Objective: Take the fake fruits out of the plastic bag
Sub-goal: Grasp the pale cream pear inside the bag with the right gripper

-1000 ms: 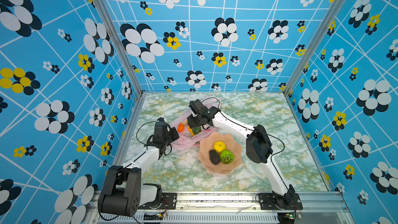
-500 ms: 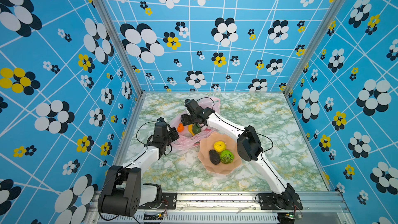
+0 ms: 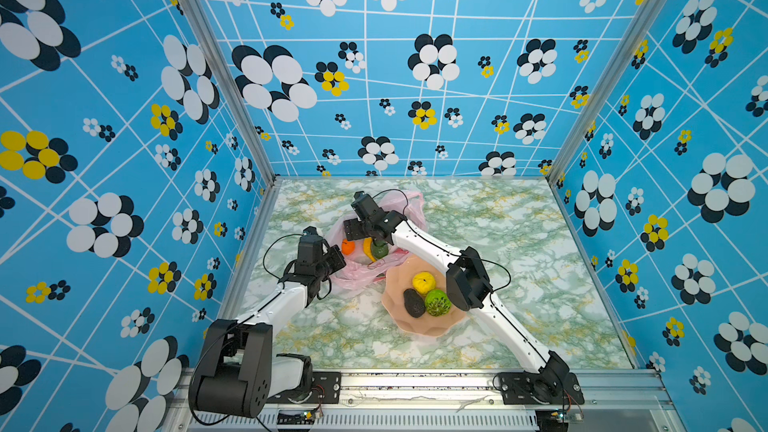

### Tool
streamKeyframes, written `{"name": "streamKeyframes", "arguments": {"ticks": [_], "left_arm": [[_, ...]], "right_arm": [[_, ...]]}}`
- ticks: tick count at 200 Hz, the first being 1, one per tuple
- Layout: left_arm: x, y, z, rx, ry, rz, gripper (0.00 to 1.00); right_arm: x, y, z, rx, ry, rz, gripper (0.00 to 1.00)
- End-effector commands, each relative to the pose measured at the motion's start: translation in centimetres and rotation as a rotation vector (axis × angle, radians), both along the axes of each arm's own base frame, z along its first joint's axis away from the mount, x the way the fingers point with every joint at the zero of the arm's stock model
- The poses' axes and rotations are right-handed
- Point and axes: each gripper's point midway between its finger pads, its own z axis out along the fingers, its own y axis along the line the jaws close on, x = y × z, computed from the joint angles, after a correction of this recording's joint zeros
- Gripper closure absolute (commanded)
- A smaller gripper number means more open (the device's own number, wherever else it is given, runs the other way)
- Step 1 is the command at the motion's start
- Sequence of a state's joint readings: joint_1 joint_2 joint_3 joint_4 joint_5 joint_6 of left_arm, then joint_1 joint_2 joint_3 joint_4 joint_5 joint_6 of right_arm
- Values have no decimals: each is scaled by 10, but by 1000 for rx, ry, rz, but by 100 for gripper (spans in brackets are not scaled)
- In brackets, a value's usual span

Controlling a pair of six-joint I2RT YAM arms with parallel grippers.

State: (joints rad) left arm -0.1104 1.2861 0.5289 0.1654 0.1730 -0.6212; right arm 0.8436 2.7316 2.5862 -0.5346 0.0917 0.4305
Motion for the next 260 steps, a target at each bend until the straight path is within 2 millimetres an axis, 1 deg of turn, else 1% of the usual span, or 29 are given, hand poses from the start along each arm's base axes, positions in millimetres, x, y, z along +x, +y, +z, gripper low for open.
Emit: {"name": "streamKeyframes", "arguments": {"ticks": [1,26,63,83,94,107,132,175,203,234,260], "left_arm": [[-1,0,4,-12,-19,0,100],[-1,1,5,-7,-19,4,100],[-1,1,5,-9,-17,2,100],[-1,1,5,-6,-11,1,100],[-1,0,4,-8,-6,-1,100],[-1,0,4,-9,-3,-2,100],[-1,-1,3,-9,0,-6,100],[0,-2,0,-11,15,-15,100],[2,-5,-1,-18,18,-27,100],[1,-4,-4,-14,25,-26,100],[2,-4,-5,-12,27,-27,100]], "right_arm": [[8,-3,-11,-16,-7,-18,14],[14,-8,-20,-25,-3,-27,15],[13,-7,-26,-22,10,-8,23],[12,-10,-30,-34,20,-21,25],[11,-10,-28,-35,25,-18,29],[11,-10,-21,-27,25,-21,33],[7,-6,0,10,28,-2,36],[-7,-1,37,28,13,43,37],[-16,-1,55,18,3,72,37],[-25,-2,69,23,9,89,37],[-36,-4,76,10,15,110,37]]}}
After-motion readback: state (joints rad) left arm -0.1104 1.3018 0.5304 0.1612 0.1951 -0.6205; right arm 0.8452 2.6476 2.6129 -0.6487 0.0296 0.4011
